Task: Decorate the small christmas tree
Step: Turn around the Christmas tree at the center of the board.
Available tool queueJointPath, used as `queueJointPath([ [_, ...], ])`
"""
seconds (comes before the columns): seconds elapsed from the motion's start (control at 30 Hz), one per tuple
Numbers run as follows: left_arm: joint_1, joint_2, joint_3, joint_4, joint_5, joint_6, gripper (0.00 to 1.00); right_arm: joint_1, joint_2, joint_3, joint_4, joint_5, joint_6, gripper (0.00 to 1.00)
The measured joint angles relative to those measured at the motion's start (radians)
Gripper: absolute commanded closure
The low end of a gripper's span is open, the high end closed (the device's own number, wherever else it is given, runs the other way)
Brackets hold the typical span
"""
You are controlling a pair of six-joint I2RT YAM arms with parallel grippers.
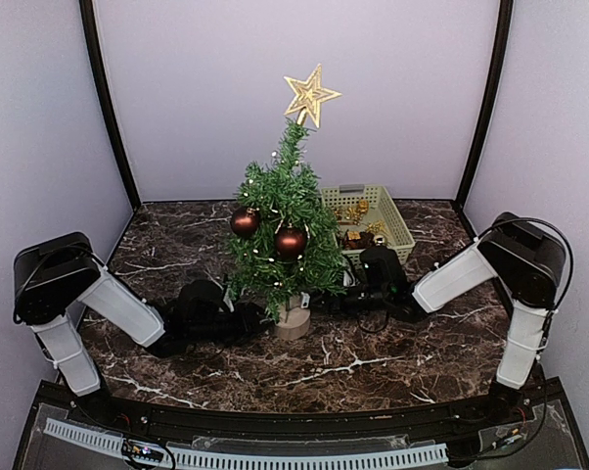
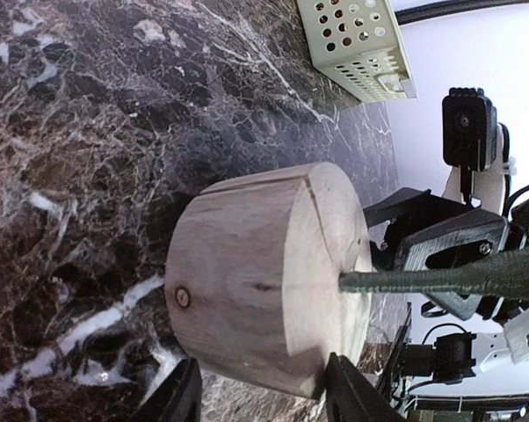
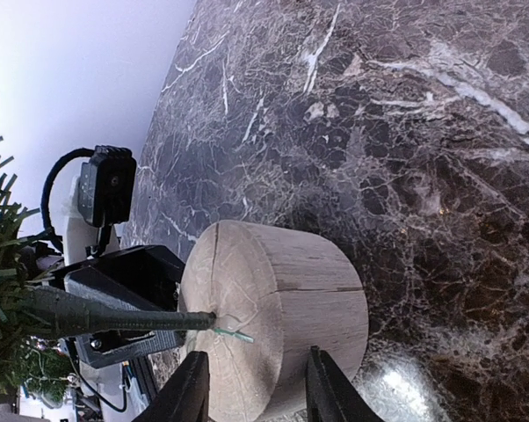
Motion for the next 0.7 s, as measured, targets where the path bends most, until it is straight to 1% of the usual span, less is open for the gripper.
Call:
queueJointPath([
  [0.23,0.005,0.033,0.014,0.052,0.003,-0.016,0.67,-0.002,0.037,0.018,0.019,0.005,-0.011,0.80],
  [0.3,0.011,0.043,0.014,0.077,0.002,-0.018,0.69,-0.004,0.041,0.018,0.021,0.020,-0.011,0.81],
  [0.47,0.031,0.061,0.016,0.106,0.017,-0.012,0.70,0.000,0.044,0.018,0.031,0.041,-0.002,0.83],
  [0.7,0.067,0.064,0.031,0.085,0.072,0.012,0.70,0.011,0.056,0.018,0.062,0.080,0.024,0.84],
])
